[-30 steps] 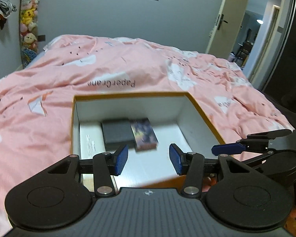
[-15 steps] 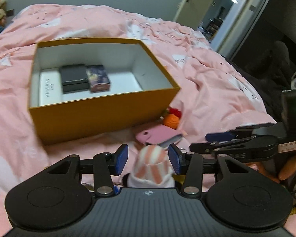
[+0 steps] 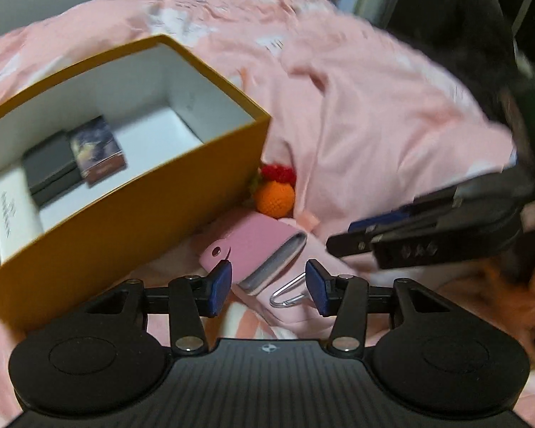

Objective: Organize objects
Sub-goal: 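Close left gripper on pink wallet while right gripper grasps pink pouch, then carry pink wallet and pink pouch over the box with both grippers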

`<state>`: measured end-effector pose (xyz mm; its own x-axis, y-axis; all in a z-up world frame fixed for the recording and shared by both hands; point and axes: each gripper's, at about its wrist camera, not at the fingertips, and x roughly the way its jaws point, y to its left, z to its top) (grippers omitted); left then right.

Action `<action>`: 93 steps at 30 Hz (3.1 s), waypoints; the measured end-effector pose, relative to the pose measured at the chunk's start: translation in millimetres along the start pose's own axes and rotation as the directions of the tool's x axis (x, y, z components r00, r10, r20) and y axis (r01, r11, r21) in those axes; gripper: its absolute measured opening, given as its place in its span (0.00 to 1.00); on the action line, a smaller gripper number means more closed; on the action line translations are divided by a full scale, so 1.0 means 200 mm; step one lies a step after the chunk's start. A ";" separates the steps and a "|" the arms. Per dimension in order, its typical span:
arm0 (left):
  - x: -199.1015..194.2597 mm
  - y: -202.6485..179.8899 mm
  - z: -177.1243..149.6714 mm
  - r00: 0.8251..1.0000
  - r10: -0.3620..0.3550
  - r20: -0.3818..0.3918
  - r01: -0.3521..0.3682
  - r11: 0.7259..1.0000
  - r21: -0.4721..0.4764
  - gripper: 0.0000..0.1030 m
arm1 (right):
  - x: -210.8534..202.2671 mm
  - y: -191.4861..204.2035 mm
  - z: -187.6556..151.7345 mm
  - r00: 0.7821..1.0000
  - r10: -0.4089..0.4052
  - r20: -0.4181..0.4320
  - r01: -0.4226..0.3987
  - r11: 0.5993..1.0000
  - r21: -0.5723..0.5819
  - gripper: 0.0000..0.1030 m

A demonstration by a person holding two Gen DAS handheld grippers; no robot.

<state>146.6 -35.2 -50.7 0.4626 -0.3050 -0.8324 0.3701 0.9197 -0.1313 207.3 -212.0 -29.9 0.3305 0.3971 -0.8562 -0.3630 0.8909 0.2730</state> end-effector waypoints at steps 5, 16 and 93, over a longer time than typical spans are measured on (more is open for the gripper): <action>0.13 -0.09 0.00 0.995 0.082 -0.054 -0.072 0.984 0.160 0.61 | 0.05 -0.03 0.03 0.999 0.036 -0.023 -0.035 0.999 0.031 0.31; 0.28 -0.13 -0.02 0.986 0.162 -0.046 -0.144 0.952 0.269 0.62 | 0.14 -0.05 0.05 0.996 0.055 -0.071 -0.053 0.998 0.039 0.31; -0.07 0.62 0.36 0.981 0.074 0.180 -0.029 0.970 -0.241 0.17 | -0.03 0.45 0.73 0.936 -0.067 0.346 0.181 0.934 -0.308 0.22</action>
<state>243.2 64.6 -16.8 0.6264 -0.2760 -0.7290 0.1520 0.9605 -0.2331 299.2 -102.3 64.4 0.6350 0.3881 -0.6680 -0.5479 0.8358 -0.0352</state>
